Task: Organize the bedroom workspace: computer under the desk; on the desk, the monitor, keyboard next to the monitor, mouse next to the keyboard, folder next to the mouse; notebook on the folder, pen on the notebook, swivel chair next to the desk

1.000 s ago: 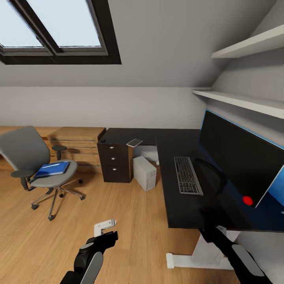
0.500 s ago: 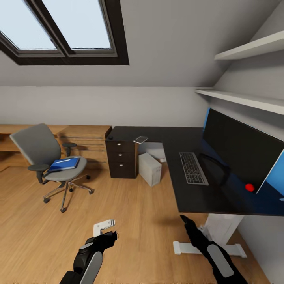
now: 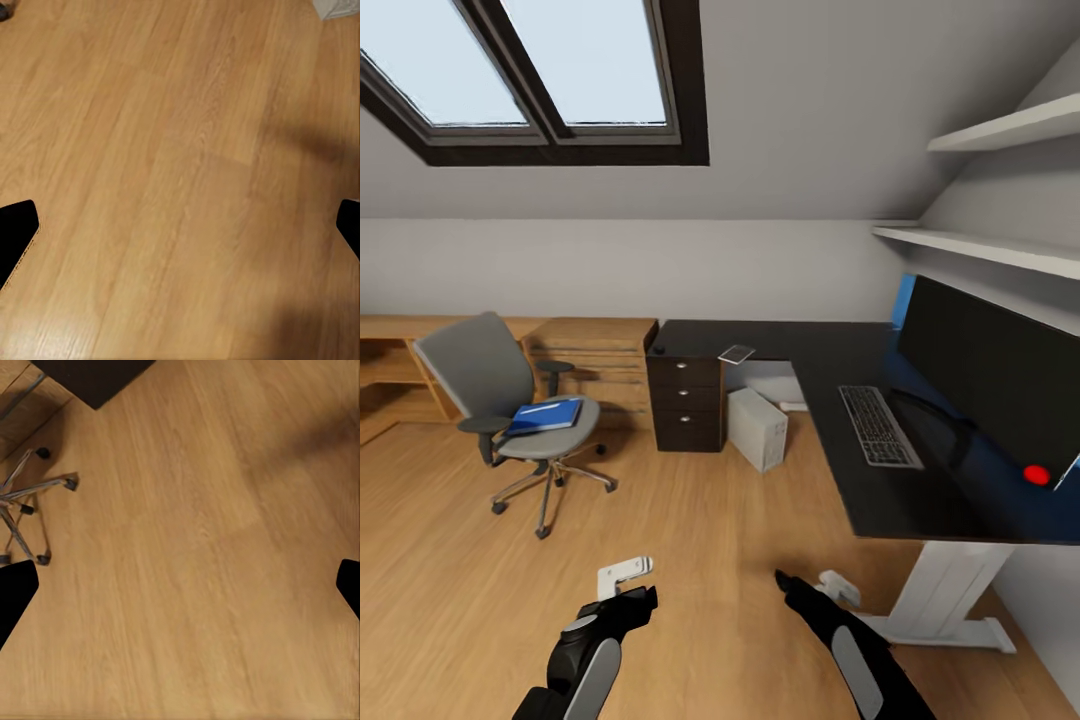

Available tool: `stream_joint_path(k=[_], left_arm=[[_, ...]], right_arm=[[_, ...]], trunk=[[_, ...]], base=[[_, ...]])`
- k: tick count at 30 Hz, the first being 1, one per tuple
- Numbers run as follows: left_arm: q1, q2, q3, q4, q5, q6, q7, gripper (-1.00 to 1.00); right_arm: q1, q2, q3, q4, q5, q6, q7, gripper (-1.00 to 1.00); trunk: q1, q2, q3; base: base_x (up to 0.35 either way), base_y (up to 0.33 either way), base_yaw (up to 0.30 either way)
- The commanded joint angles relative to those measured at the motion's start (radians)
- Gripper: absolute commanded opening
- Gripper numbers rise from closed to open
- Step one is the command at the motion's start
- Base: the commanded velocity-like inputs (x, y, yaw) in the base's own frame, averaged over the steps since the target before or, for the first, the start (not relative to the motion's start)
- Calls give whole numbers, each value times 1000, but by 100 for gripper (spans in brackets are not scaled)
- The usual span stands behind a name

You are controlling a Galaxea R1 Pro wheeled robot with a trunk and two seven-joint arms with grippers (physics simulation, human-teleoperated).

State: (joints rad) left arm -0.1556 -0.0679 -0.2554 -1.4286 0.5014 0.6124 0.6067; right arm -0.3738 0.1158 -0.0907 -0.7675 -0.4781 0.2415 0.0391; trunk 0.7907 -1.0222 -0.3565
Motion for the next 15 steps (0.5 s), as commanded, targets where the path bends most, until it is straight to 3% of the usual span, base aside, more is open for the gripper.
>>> stream_joint_path(k=[1,6,15], left_arm=[[-1,0,-2,-1,11,0,10,100],[-1,0,-4,3,13,1,8,100],[-1,-1,-4,5,11,1,9,100]], right_arm=[[0,3,-6,-1,6,6,1,100],[0,13,-7,-1,21,1,-16,100],[0,39,-1,-7,26,-8,-75,100]], trunk=[[0,-1,-1],[0,-1,-1],[0,-1,-1]], base=[[226,240,0],[137,103,0],[15,11,0]])
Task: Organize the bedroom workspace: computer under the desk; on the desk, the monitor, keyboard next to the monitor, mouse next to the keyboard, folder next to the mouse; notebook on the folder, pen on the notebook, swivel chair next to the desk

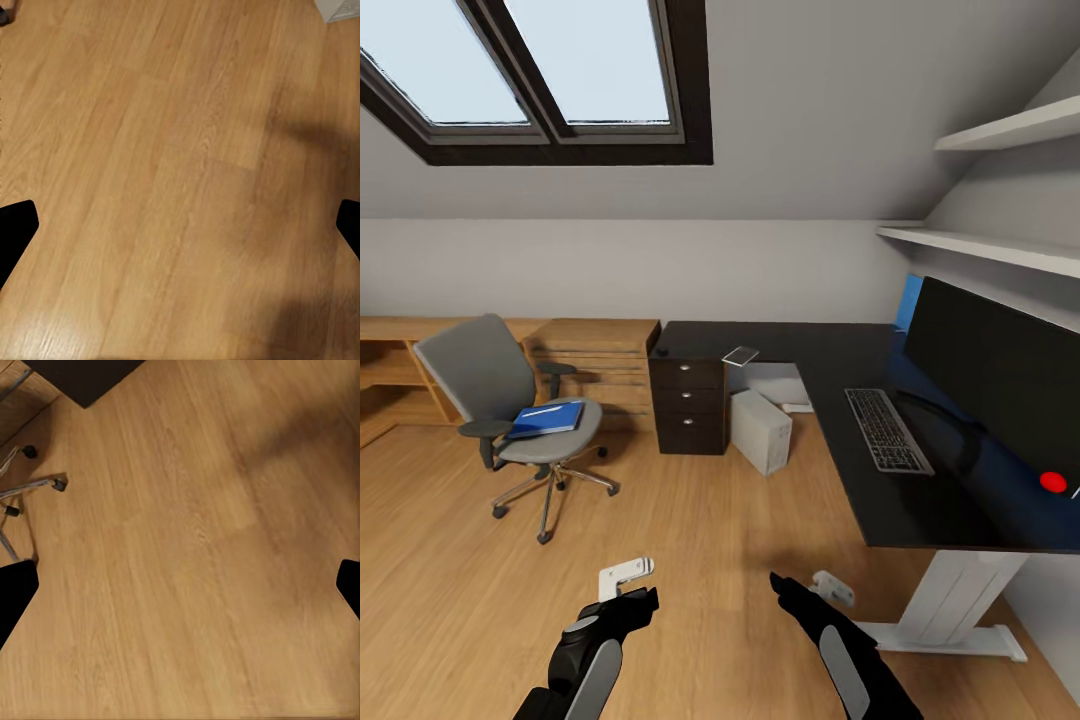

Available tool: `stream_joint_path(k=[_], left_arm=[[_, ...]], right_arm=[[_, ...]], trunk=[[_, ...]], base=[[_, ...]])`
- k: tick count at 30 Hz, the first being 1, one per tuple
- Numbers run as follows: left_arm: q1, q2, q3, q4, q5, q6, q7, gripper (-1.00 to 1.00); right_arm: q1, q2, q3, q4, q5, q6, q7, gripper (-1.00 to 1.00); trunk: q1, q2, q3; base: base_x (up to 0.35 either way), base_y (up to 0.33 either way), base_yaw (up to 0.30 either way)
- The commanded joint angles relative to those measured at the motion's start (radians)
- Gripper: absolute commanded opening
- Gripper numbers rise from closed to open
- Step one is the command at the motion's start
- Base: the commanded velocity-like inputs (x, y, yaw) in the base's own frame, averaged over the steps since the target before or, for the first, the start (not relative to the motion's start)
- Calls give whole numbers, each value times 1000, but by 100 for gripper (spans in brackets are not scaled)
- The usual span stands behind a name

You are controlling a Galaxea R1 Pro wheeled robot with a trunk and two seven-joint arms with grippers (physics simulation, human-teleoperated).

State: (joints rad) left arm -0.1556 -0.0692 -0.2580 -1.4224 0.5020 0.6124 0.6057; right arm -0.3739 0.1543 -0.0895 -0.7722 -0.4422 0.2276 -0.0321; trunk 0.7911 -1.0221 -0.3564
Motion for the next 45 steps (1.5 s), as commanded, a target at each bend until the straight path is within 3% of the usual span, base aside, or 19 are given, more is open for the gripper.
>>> stream_joint_path(k=[1,4,7,8,16,31,45], left_arm=[[-1,0,-1,-1,10,1,10,100],[-1,0,-1,-1,10,1,10,100],[-1,0,-2,-1,10,1,11,100],[-1,0,-3,-2,10,1,10,100],[-1,0,-3,-3,10,1,9,100],[-1,0,-1,-3,15,1,7,100],[-1,0,-2,-3,13,1,8,100]], right_arm=[[0,4,8,-12,-5,7,-11,100],[0,4,49,-55,14,19,-51,100],[0,2,132,-128,68,58,-155,100],[1,-21,226,-250,132,101,-251,100],[7,-26,261,-315,137,102,-256,100],[7,-26,269,-323,135,101,-255,100],[7,-25,267,-323,137,97,-258,100]], trunk=[[-4,6,2],[-15,27,11],[-27,48,21],[-31,55,24],[-61,111,49],[-61,111,49],[-61,111,49]], base=[[2,2,0],[1,1,0],[0,0,0],[0,0,0],[0,0,0],[1,0,0],[313,39,173]])
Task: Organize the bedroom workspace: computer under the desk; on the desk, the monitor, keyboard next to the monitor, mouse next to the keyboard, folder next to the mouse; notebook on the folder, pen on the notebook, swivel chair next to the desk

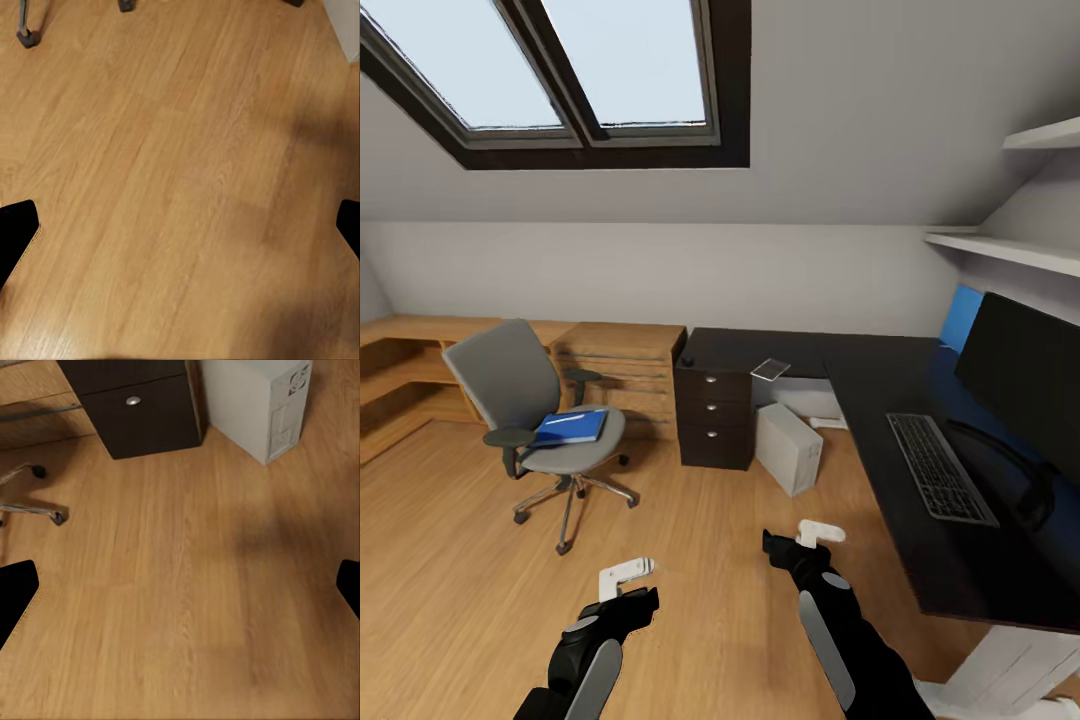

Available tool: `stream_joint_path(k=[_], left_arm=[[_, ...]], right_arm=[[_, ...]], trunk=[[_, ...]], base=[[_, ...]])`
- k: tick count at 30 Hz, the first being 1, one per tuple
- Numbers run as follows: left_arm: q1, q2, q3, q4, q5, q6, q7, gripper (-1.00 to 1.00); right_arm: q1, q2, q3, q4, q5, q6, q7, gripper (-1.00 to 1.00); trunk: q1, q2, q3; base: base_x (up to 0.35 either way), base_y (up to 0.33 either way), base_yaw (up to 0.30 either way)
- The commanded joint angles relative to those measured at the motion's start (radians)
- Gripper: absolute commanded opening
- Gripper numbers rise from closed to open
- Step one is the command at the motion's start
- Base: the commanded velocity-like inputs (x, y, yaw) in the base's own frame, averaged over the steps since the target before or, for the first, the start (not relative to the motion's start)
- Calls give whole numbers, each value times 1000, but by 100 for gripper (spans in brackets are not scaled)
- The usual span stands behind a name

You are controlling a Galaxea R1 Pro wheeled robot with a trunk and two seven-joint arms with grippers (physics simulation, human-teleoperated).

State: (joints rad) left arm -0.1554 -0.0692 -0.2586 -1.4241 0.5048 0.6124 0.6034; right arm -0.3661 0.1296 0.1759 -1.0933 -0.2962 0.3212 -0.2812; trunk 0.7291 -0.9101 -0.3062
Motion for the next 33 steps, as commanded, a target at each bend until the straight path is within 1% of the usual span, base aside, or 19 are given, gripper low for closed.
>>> stream_joint_path(k=[1,13,30,33], left_arm=[[-1,0,-2,-1,10,1,10,100],[-1,0,-4,-1,8,1,10,100],[-1,0,-5,-3,6,0,17,100],[-1,-1,-5,-3,6,0,18,100]], right_arm=[[-1,-1,2,-2,-9,3,-9,100],[-1,-1,1,-2,-8,-23,-14,100],[-1,-4,-1,-2,-5,-29,-13,100],[-1,-4,0,-1,-1,-56,-13,100]], trunk=[[1,-1,-1],[1,-1,-1],[1,-1,1],[1,-1,1]], base=[[319,2,263],[320,0,249],[315,0,17],[321,0,0]])
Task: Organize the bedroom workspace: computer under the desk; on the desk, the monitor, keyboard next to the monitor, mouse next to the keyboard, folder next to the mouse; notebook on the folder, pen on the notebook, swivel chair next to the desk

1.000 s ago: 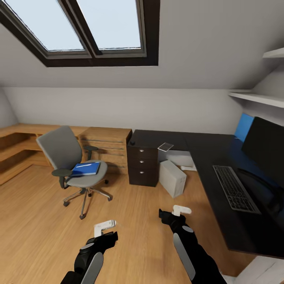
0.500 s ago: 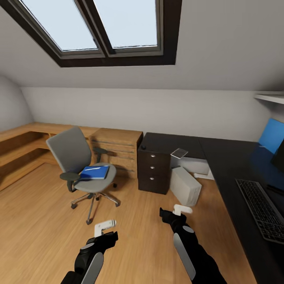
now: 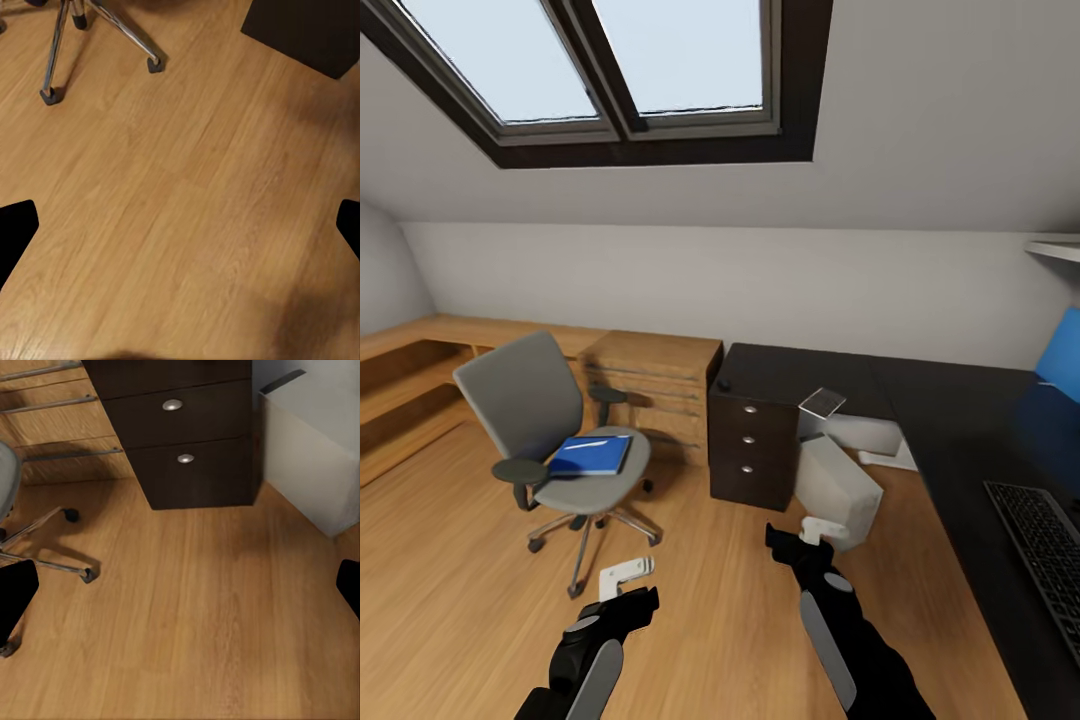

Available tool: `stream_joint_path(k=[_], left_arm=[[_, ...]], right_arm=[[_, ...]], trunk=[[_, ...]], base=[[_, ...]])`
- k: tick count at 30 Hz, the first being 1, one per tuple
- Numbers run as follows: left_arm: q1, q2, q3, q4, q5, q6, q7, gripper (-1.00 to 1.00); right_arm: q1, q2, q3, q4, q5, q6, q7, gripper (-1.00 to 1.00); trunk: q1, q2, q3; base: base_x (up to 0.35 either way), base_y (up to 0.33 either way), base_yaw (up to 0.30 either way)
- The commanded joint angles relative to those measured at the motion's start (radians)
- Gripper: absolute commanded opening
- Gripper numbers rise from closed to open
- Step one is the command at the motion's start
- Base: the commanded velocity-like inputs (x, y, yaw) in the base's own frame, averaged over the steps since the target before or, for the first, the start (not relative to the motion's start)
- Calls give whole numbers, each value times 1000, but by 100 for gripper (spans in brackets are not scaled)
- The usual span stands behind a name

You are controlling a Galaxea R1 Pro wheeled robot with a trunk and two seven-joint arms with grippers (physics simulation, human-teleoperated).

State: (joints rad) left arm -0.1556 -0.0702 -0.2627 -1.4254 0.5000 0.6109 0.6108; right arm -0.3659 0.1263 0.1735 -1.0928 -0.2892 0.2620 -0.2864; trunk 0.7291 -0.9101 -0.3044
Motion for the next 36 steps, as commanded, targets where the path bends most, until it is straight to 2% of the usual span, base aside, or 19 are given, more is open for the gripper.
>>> stream_joint_path(k=[1,8,16,18,21,23,26,29,36], left_arm=[[-1,0,-1,-1,11,1,10,100],[-1,0,-2,-1,11,1,10,100],[-1,-2,-10,3,11,1,9,100],[-1,-2,-12,3,11,1,9,100],[-1,-2,-13,3,11,1,9,100],[-1,-2,-13,3,11,1,9,100],[-1,-2,-13,3,11,1,9,100],[-1,-2,-24,3,12,1,9,100],[-1,-2,-35,3,11,0,10,100]], right_arm=[[-1,0,3,0,-7,-15,-8,100],[-1,1,3,7,-8,-79,-22,100],[-1,3,18,15,8,-89,-184,100],[-3,4,25,48,24,-89,-214,100],[-17,3,28,157,53,-94,-234,100],[-76,3,30,279,79,-114,-240,100],[-135,3,30,356,90,-143,-239,100],[-167,1,31,386,97,-166,-239,100],[-178,2,32,381,96,-174,-236,100]], trunk=[[1,-1,-1],[1,-1,-1],[1,-1,-1],[1,-1,-1],[1,-1,-1],[1,-1,-1],[1,-1,-1],[1,-1,-1],[1,-1,-1]], base=[[321,0,0],[321,0,0],[321,0,0],[321,0,0],[321,0,0],[321,0,0],[321,0,0],[321,0,0],[321,0,0]])
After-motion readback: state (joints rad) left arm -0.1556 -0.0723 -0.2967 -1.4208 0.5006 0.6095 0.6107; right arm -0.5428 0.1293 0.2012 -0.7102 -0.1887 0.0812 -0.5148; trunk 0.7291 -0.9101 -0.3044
